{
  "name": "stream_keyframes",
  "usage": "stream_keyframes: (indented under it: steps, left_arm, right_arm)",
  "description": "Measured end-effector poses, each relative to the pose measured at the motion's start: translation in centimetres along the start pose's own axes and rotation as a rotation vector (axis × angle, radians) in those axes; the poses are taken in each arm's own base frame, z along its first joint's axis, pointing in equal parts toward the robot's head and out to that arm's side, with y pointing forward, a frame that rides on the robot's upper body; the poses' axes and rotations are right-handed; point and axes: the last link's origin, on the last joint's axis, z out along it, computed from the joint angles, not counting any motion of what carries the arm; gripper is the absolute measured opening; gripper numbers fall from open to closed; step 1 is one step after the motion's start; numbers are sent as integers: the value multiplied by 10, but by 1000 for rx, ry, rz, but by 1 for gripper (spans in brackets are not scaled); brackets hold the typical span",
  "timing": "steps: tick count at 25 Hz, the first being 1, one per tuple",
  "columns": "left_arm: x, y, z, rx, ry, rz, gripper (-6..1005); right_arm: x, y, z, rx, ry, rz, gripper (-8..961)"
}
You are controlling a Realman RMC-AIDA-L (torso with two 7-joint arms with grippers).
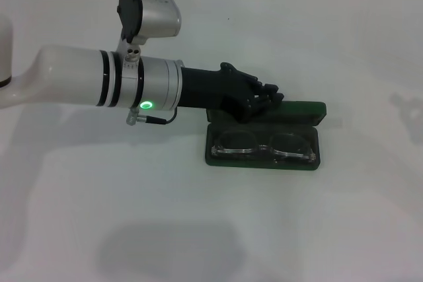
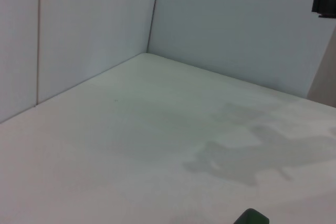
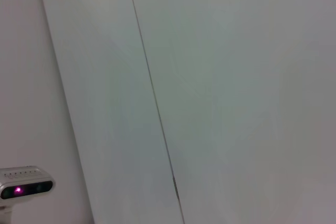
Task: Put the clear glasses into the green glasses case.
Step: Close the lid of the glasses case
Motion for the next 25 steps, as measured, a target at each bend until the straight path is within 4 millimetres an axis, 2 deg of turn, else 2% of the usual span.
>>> stream_keyframes:
  steps: [13,21,25]
  left_arm:
    - [-9,5,-1,-18,-15,-14,156]
    - [-24,20,-2,-71,-16,-17,157]
    - [-21,28,0,-112,-3,27,157]
  right_arm:
    - [3,1,1,-3,-5,6,62]
    - [3,1,1,-5,-5,6,69]
    - [3,1,2,-7,-6,6,72]
